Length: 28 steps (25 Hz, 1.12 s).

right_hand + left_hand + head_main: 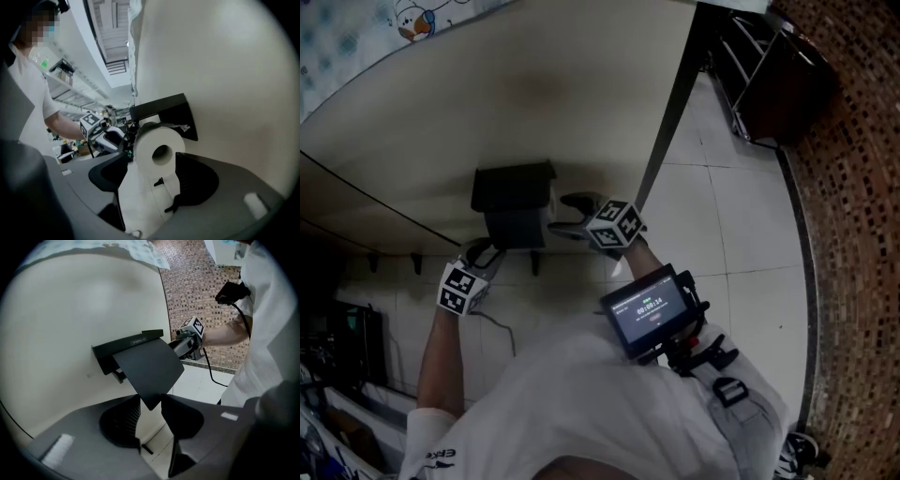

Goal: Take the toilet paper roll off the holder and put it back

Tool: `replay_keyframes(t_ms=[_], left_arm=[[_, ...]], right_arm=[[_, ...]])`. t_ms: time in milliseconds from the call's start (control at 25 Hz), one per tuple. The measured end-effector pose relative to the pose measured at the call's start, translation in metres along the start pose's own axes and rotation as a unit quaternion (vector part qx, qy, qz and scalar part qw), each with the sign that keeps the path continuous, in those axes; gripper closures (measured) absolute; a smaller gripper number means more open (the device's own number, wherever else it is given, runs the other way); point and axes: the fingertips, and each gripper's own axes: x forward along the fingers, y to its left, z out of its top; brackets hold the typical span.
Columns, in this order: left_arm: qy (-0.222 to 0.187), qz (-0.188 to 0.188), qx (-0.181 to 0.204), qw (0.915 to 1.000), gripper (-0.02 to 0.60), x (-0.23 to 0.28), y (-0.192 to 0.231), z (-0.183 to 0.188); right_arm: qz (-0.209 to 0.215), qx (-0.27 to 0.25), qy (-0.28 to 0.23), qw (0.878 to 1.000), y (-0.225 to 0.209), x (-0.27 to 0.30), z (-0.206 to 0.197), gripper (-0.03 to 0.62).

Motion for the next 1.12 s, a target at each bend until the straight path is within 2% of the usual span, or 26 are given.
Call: replay_keyframes(t_ms=[120,240,440,1120], left_arm=[[-0.003,0.001,-0.004,1.0,0.44,0.001,0.0,0.0],[0.0,0.0,-0.007,1.0,0.442,0.002,-0.001,-0.003],[0.003,0.001,0.004,1.0,0.442,0.002,-0.001,0.001],[0.01,-0.001,0.014,0.9998,0.451,0.004,-0.001,0.002]], right_arm=[[-0.002,-0.046,0.034,0.998,0.001,0.007,-0.002,0.26],[0.0,-0.065,0.042,0.997,0.001,0.012,0.003,0.264],[-0.002,-0.074,0.042,0.996,0.0,0.019,0.008,0.302],[0.02,-0.087,0.045,0.995,0.007,0.039,0.013,0.307]])
